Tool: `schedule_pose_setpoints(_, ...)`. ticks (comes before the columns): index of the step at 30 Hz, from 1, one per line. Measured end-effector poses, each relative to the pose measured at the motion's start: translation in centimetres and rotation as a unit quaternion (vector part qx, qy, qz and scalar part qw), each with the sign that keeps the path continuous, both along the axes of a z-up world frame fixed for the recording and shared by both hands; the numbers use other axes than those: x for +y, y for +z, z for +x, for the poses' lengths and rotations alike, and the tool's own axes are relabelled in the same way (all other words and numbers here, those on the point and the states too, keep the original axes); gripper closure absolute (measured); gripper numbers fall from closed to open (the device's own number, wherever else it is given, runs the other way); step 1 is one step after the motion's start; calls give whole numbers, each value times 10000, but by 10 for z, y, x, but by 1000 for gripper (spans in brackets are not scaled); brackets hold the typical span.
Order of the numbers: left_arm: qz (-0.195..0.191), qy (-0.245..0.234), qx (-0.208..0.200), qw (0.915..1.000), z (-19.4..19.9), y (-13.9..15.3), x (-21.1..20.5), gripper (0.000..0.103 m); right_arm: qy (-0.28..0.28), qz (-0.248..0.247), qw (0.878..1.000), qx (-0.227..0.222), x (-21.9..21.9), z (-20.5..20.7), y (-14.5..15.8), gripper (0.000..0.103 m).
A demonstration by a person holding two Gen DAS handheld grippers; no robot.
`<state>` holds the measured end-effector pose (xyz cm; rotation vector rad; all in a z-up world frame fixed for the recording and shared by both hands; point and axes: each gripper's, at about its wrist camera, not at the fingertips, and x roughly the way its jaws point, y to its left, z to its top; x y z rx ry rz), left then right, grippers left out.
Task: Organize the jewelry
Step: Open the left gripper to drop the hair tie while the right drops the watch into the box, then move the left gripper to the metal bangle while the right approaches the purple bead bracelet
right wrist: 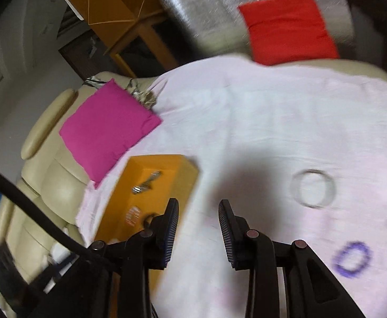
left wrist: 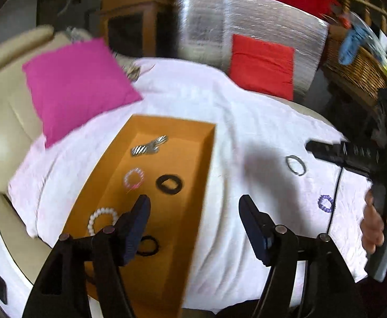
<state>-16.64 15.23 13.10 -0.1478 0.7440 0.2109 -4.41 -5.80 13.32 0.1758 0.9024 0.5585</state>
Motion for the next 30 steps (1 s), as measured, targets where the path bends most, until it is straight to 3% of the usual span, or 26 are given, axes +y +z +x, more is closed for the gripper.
schedule_pose_setpoints(2, 244, -45, -65, 9997, 1, 6, -17, 30, -80, -193, 9996, -177, -23, -15, 3, 59)
schedule_pose_setpoints(7, 791, -145, -118, 9967, 3, 19, -58, 29, -290, -298, 9981, -450, -76, -47, 6, 59)
schedule_pose_setpoints(13, 1297, -182, -203, 9912, 0, 33, -98, 22, -595, -264, 9968, -475, -121, -52, -3, 58)
schedule_pose_setpoints(22, 1527, -263, -236, 9876, 11, 38, -133, 21, -1021, 120, 9944, -227, -169, -50, -4, 58)
schedule_pose_setpoints(30, 1649, -361, -221, 9854, 19, 38, -146, 21, -1069, 199, 9939, -206, -174, -51, -3, 58)
